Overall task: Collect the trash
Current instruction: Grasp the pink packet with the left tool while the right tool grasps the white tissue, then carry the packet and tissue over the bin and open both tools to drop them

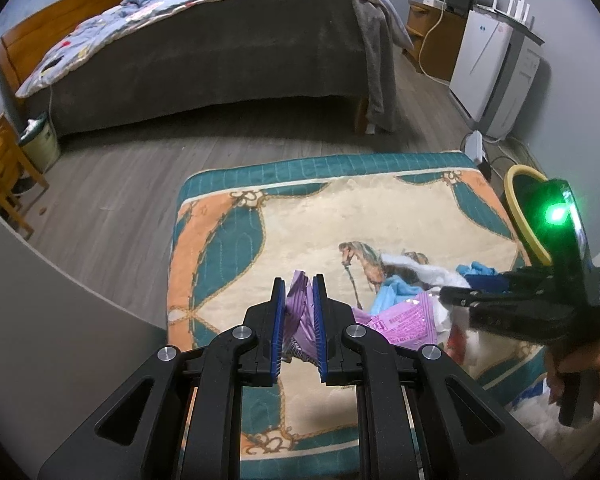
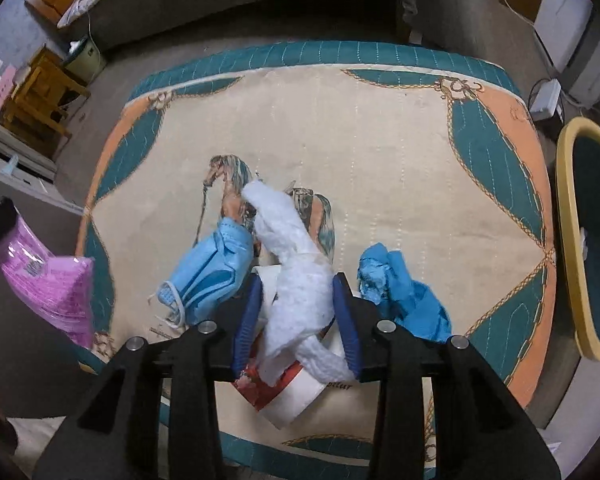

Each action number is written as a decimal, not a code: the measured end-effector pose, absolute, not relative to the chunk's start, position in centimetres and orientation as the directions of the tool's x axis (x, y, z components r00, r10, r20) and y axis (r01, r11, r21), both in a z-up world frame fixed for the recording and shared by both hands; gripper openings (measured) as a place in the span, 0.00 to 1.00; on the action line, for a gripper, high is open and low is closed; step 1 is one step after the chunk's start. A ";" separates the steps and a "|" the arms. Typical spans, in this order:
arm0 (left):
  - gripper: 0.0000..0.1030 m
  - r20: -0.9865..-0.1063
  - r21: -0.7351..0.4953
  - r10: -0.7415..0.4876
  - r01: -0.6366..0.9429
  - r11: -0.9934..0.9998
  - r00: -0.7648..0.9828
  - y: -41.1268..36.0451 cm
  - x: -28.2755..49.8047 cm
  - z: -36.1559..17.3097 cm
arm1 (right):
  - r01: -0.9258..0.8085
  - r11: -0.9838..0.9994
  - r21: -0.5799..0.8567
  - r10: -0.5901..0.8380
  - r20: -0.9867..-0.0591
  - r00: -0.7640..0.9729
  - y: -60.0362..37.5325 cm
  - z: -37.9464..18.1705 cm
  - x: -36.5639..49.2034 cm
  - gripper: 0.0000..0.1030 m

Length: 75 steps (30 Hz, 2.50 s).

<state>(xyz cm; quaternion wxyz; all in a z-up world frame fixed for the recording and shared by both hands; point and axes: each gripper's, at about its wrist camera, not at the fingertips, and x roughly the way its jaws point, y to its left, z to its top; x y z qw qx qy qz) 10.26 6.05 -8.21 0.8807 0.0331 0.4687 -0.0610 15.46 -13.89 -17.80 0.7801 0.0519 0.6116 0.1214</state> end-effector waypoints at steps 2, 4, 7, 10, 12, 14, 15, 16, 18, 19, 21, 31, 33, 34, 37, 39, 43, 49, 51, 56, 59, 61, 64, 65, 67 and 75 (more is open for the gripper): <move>0.14 -0.830 0.000 -0.078 0.139 0.990 0.553 6.1 10.3 -8.2 | -0.100 0.957 0.272 0.288 -0.932 0.222 -14.3 -17.5 15.6 0.36; 0.14 -0.830 0.000 -0.078 0.139 0.990 0.553 6.0 10.3 -8.2 | -0.104 0.956 0.274 0.291 -0.931 0.219 -14.2 -17.5 15.6 0.36; 0.14 -0.831 0.002 -0.078 0.144 0.990 0.550 5.9 10.3 -8.2 | -0.122 0.967 0.222 0.243 -0.951 0.190 -13.9 -18.4 15.5 0.36; 0.14 -0.832 0.003 -0.081 0.150 0.989 0.549 5.7 10.4 -8.2 | -0.132 0.966 0.224 0.247 -0.949 0.195 -13.9 -18.2 15.6 0.20; 0.14 -0.829 0.003 -0.083 0.153 0.988 0.552 5.6 10.4 -8.1 | -0.139 0.964 0.225 0.251 -0.943 0.217 -13.9 -17.4 15.6 0.17; 0.14 -0.826 0.004 -0.083 0.153 0.988 0.558 5.4 10.5 -7.9 | -0.146 0.965 0.218 0.248 -0.938 0.244 -14.1 -16.3 15.7 0.16; 0.14 -0.822 0.007 -0.081 0.151 0.988 0.564 5.5 10.5 -7.7 | -0.156 0.968 0.198 0.234 -0.935 0.266 -14.1 -15.5 15.7 0.16; 0.14 -0.817 0.009 -0.078 0.149 0.989 0.571 5.4 10.4 -7.6 | -0.168 0.970 0.175 0.219 -0.930 0.296 -14.1 -14.6 15.7 0.16; 0.14 -0.806 0.010 -0.077 0.145 0.989 0.587 5.4 10.3 -7.2 | -0.173 0.970 0.170 0.221 -0.916 0.336 -14.4 -13.0 15.8 0.16; 0.14 -0.799 0.012 -0.076 0.142 0.990 0.597 5.4 10.3 -6.8 | -0.173 0.970 0.172 0.224 -0.908 0.355 -14.6 -12.1 15.8 0.16; 0.14 -0.785 0.021 -0.071 0.141 0.990 0.615 5.3 10.4 -6.2 | -0.181 0.969 0.166 0.226 -0.891 0.394 -14.9 -10.5 15.9 0.16; 0.14 -0.707 0.005 -0.094 0.138 0.990 0.701 4.4 10.5 -2.6 | -0.196 0.966 0.171 0.252 -0.805 0.538 -17.5 -4.1 15.6 0.16; 0.14 -0.692 -0.002 -0.104 0.141 0.990 0.714 4.0 10.5 -1.9 | -0.192 0.967 0.170 0.250 -0.791 0.559 -18.4 -3.2 15.5 0.16; 0.14 -0.687 -0.008 -0.109 0.143 0.990 0.719 3.8 10.5 -1.6 | -0.188 0.968 0.169 0.247 -0.782 0.572 -19.0 -2.7 15.4 0.16; 0.14 -0.675 -0.020 -0.128 0.154 0.988 0.727 2.9 10.7 -0.9 | -0.178 0.971 0.157 0.233 -0.769 0.596 -20.3 -1.9 15.3 0.16; 0.14 -0.669 -0.021 -0.137 0.166 0.986 0.730 2.0 10.9 -0.7 | -0.171 0.974 0.150 0.224 -0.765 0.604 -21.1 -1.7 15.2 0.16; 0.14 -0.671 -0.017 -0.152 0.191 0.982 0.725 0.1 11.3 -0.6 | -0.151 0.978 0.143 0.206 -0.760 0.616 -23.1 -1.4 15.2 0.16; 0.14 -0.679 -0.007 -0.181 0.240 0.971 0.711 -3.5 11.9 -0.9 | -0.122 0.984 0.129 0.177 -0.756 0.630 -26.1 -1.3 14.6 0.16; 0.14 -0.681 -0.003 -0.190 0.257 0.966 0.707 -4.9 12.2 -1.0 | -0.109 0.985 0.131 0.170 -0.754 0.635 -27.2 -1.2 14.6 0.16; 0.14 -0.688 0.009 -0.209 0.296 0.955 0.694 -7.6 12.3 -1.5 | -0.067 0.989 0.135 0.146 -0.745 0.650 -30.9 -0.6 14.0 0.16; 0.14 -0.696 0.014 -0.217 0.315 0.949 0.685 -9.0 12.5 -1.8 | -0.047 0.992 0.119 0.120 -0.742 0.659 -33.4 0.0 13.4 0.16; 0.14 -0.701 0.018 -0.223 0.329 0.944 0.678 -10.0 12.6 -2.1 | -0.032 0.995 0.091 0.089 -0.738 0.669 -35.2 0.5 13.1 0.16; 0.14 -0.707 0.030 -0.229 0.351 0.936 0.669 -11.5 12.6 -2.5 | -0.001 0.998 0.055 0.041 -0.730 0.683 -37.5 1.1 12.7 0.16; 0.14 -0.708 0.032 -0.231 0.357 0.934 0.667 -11.8 12.6 -2.7 | 0.016 0.999 0.049 0.025 -0.728 0.685 -38.5 1.1 12.5 0.16; 0.14 -0.713 0.032 -0.239 0.371 0.928 0.659 -12.7 12.6 -3.0 | 0.050 0.997 0.058 0.008 -0.729 0.684 -40.6 1.0 12.4 0.16; 0.14 -0.721 0.047 -0.265 0.427 0.903 0.640 -15.9 11.5 -4.7 | 0.177 0.982 0.060 -0.068 -0.767 0.638 -42.3 -2.9 14.2 0.16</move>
